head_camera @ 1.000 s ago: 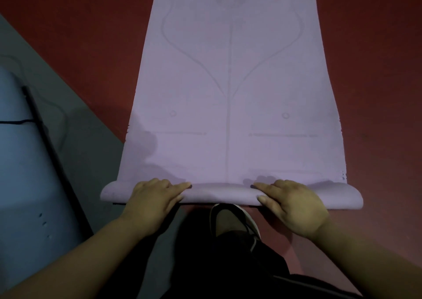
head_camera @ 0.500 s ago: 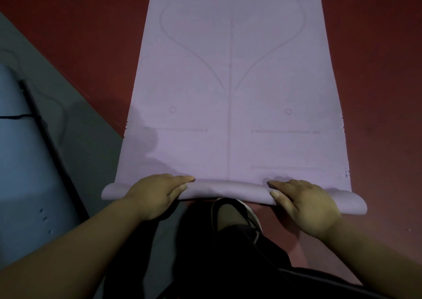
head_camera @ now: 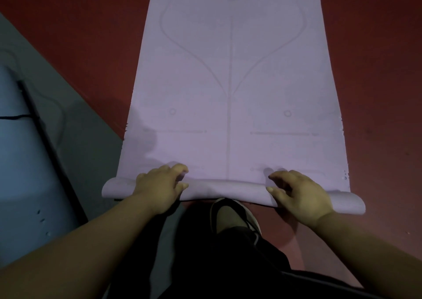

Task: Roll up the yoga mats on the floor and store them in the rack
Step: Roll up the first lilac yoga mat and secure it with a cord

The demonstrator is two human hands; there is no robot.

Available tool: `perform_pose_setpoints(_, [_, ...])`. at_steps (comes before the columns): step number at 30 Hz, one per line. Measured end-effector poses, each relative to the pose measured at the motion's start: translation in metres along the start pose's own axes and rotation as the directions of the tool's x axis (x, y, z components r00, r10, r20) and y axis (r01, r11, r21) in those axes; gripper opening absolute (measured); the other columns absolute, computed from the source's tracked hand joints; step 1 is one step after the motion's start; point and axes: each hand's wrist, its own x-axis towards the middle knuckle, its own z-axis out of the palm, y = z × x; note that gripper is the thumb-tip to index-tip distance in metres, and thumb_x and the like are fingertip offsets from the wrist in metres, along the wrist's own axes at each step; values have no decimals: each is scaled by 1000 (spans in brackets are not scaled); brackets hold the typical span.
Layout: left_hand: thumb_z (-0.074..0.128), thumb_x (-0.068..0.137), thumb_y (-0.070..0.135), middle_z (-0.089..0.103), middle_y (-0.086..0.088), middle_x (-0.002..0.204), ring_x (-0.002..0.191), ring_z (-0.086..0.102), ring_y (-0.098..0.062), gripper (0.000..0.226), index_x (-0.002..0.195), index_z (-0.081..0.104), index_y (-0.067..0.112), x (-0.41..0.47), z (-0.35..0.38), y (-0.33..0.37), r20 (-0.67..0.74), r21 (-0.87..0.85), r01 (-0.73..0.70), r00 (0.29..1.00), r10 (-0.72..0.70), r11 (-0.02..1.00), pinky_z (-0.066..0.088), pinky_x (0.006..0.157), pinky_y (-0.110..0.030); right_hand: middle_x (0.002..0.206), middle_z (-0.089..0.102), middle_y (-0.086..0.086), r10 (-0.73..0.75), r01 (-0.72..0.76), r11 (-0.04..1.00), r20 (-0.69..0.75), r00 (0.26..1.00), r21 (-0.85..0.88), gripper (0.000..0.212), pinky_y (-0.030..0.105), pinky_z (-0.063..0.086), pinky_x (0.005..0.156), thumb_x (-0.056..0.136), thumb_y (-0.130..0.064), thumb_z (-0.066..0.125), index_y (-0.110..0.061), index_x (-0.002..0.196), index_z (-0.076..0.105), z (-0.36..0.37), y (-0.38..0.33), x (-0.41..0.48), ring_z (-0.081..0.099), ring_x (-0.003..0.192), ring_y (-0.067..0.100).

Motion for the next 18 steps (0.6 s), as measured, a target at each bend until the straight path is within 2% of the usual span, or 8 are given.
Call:
perform_pose_setpoints(3, [56,95,54,49,10,121,119,45,-21,26,120,55,46,0,2,11,-153,23,63,986,-59,998,32,105,-46,90,59,-16,-21,22,999,-29,999,35,23,35,51,80,89,-52,67,-38,106,73,1,2,5,56,92,12])
perform_pose_setpoints(5, [60,95,47,52,12,114,117,46,-20,16,109,63,43,0,5,20,-238,17,63,970,-57,998,33,98,-40,93,61,-17,-33,34,997,-10,999,75,9,37,51,82,90,-46,70,-40,95,74,0,2,9,56,94,11])
perform_pose_setpoints(7, [59,96,37,58,11,108,111,52,-19,13,103,70,40,-1,10,25,-265,3,43,963,-40,999,34,86,-35,93,62,-19,-62,60,995,16,998,84,5,36,51,80,92,-41,69,-40,91,73,-1,1,9,58,94,10])
perform_pose_setpoints(10, [60,95,31,63,9,98,96,60,-23,15,93,73,38,-5,20,15,-318,-15,-15,948,10,1000,41,78,-36,92,62,-20,-136,136,989,-11,991,53,9,32,50,76,95,-42,66,-40,92,74,-1,3,6,59,91,11])
perform_pose_setpoints(13, [49,92,40,62,10,89,84,61,-24,24,88,73,37,-11,23,3,-361,-30,-131,926,112,991,45,73,-38,92,64,-16,-245,246,969,-75,967,-1,27,31,51,73,95,-51,56,-36,98,78,0,9,-2,59,87,14])
perform_pose_setpoints(15, [46,89,50,61,11,93,85,60,-22,31,97,73,37,-16,21,-2,-333,-25,-190,927,171,981,46,75,-38,94,63,-11,-325,320,945,-97,941,-59,36,35,51,71,92,-55,57,-31,106,79,0,12,-8,59,85,17])
perform_pose_setpoints(18, [71,77,57,60,11,99,89,59,-19,40,112,72,37,-20,20,-11,-289,48,-237,927,240,970,47,81,-39,96,58,-8,-366,344,922,-112,924,-180,43,37,45,67,89,-61,57,-31,112,77,1,12,-10,54,81,21])
